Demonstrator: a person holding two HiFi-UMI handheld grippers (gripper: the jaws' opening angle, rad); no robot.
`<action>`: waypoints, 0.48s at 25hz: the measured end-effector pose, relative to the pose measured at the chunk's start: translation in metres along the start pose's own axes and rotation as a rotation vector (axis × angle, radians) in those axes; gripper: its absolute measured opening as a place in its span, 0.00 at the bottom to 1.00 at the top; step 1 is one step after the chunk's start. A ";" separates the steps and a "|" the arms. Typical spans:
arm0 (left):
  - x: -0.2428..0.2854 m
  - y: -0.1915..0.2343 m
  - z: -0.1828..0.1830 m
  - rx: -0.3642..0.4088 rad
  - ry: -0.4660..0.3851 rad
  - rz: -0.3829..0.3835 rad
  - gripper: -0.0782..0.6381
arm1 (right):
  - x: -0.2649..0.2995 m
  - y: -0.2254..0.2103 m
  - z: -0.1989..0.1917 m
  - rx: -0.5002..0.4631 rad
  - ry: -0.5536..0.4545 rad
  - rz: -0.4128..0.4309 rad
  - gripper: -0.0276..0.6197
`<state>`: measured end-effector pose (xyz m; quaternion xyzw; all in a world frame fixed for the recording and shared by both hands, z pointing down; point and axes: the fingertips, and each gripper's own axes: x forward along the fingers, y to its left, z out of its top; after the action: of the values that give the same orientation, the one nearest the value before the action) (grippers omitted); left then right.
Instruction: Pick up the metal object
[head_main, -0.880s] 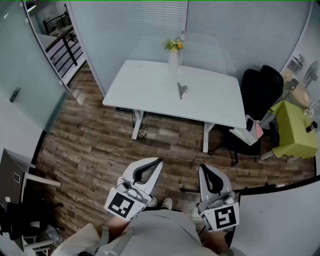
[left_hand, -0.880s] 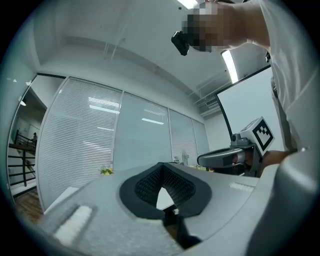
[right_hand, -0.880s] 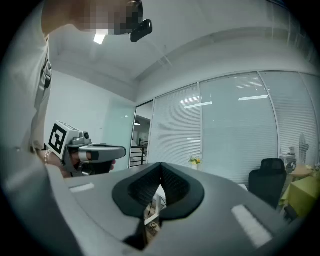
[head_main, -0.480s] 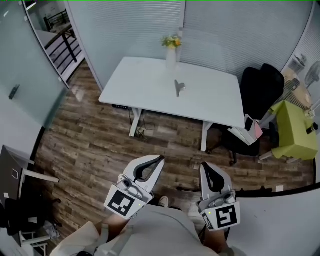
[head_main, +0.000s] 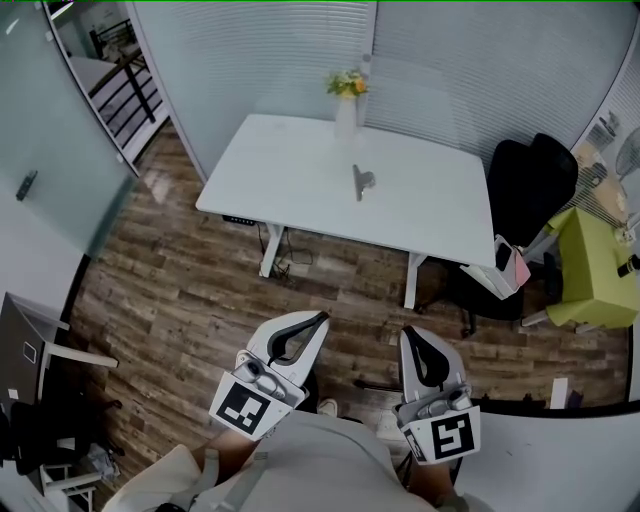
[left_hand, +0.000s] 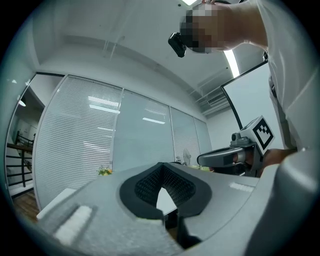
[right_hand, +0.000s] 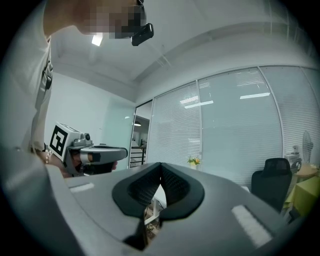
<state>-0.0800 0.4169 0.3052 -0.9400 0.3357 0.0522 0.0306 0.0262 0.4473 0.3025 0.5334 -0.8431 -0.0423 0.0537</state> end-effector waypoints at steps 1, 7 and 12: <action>0.004 0.006 -0.001 -0.005 -0.003 -0.002 0.11 | 0.007 -0.002 -0.001 0.000 0.002 -0.001 0.05; 0.032 0.055 -0.005 -0.030 -0.009 -0.019 0.11 | 0.062 -0.015 0.000 -0.004 0.010 0.001 0.05; 0.056 0.104 -0.011 -0.037 -0.010 -0.024 0.11 | 0.115 -0.025 -0.001 -0.007 0.019 -0.002 0.05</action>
<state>-0.1026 0.3004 0.3074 -0.9441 0.3233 0.0627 0.0154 -0.0004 0.3323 0.3050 0.5345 -0.8418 -0.0404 0.0633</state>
